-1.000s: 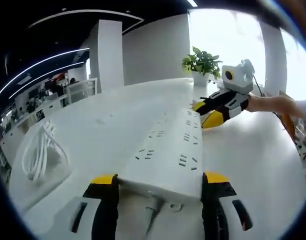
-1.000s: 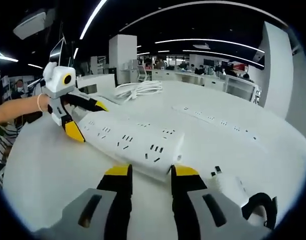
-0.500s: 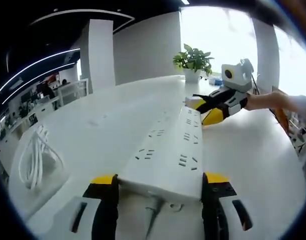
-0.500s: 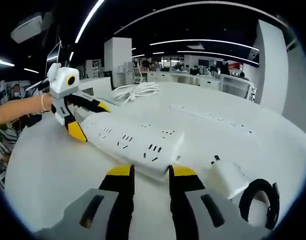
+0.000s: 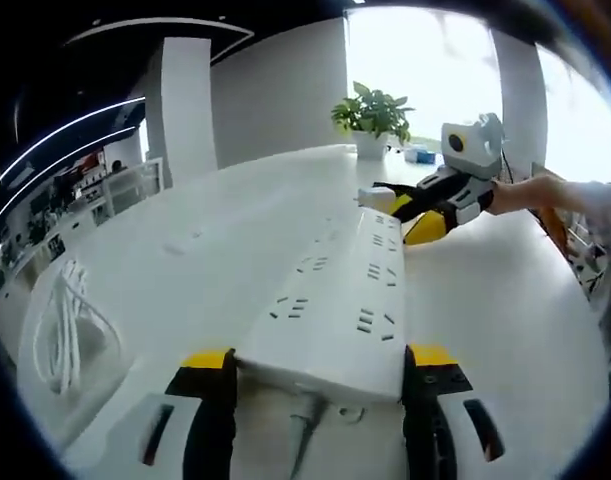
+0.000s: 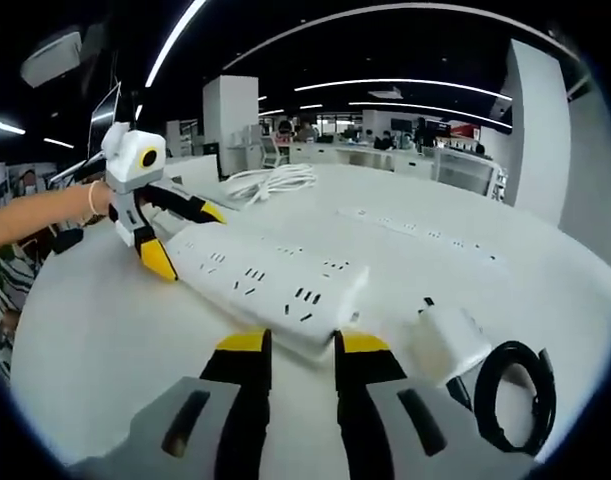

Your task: Straighten the power strip on the desk, plug the charger into it

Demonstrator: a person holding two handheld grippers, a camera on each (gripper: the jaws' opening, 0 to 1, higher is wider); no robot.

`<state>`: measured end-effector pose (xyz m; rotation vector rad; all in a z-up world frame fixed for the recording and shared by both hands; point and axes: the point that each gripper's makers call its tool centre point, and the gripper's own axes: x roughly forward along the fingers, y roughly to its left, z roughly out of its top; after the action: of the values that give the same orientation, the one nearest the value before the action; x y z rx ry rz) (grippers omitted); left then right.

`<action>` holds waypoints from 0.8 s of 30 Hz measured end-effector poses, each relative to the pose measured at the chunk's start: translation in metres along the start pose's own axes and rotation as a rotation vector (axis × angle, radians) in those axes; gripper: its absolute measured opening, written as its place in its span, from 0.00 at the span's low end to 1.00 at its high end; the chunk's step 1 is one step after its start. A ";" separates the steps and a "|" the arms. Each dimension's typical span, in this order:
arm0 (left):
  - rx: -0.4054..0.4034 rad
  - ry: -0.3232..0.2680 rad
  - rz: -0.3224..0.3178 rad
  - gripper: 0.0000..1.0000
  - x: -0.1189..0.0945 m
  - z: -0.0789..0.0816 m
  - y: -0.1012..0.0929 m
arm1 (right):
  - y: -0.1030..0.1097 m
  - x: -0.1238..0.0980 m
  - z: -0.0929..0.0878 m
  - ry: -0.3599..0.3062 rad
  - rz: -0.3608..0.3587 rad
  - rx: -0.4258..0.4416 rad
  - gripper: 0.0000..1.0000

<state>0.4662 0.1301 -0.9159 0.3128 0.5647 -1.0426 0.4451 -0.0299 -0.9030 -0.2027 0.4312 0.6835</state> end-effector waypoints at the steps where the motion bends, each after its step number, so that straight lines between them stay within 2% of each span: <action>1: 0.003 0.003 -0.004 0.68 0.000 0.000 0.000 | 0.000 -0.001 0.000 0.000 -0.001 -0.001 0.23; 24: 0.046 0.016 -0.054 0.68 0.007 0.004 -0.007 | 0.000 -0.015 -0.007 -0.015 -0.030 0.014 0.22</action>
<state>0.4633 0.1199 -0.9166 0.3484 0.5664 -1.1068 0.4325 -0.0408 -0.9019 -0.1904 0.4173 0.6521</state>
